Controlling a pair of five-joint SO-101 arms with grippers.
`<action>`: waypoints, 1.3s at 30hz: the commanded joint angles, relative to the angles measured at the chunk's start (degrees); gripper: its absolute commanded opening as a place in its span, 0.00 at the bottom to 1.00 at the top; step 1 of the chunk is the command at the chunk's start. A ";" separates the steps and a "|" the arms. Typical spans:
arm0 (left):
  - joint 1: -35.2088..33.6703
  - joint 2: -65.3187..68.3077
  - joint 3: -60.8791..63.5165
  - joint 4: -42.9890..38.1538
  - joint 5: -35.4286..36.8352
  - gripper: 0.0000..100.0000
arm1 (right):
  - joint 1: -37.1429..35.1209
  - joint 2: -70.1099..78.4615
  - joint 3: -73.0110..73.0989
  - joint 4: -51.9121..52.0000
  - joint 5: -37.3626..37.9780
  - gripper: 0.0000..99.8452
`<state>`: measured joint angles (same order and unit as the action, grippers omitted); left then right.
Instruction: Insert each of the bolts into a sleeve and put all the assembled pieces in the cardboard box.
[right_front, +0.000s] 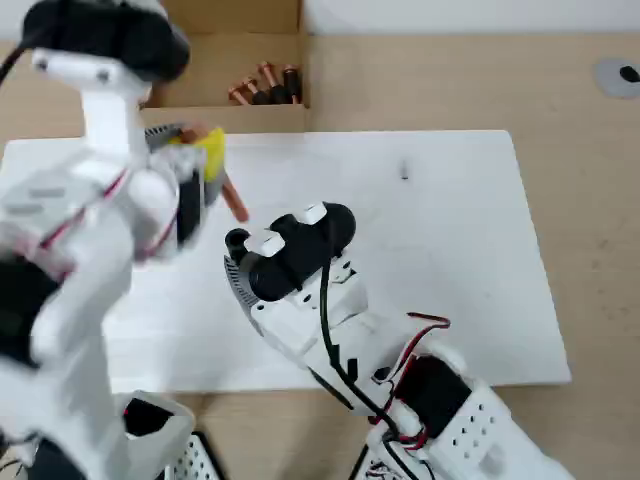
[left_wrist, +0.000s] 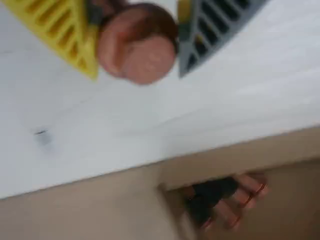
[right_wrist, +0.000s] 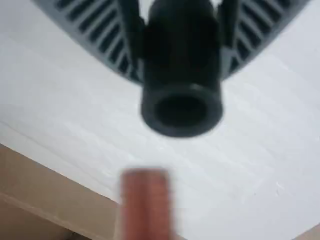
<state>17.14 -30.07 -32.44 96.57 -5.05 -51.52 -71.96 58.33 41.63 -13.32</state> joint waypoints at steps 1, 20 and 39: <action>2.29 -6.37 0.97 0.18 0.53 0.00 | -0.48 -0.31 -1.01 -0.09 -0.44 0.01; 1.93 -13.67 14.68 -4.13 -8.18 0.00 | -0.48 -0.31 -0.92 -0.26 -0.44 0.01; -0.53 -34.07 48.26 -27.96 -10.20 0.00 | 2.33 -0.66 -0.66 -0.09 -0.62 0.01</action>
<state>17.76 -59.96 11.43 72.31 -14.11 -50.37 -71.96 58.33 41.71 -13.32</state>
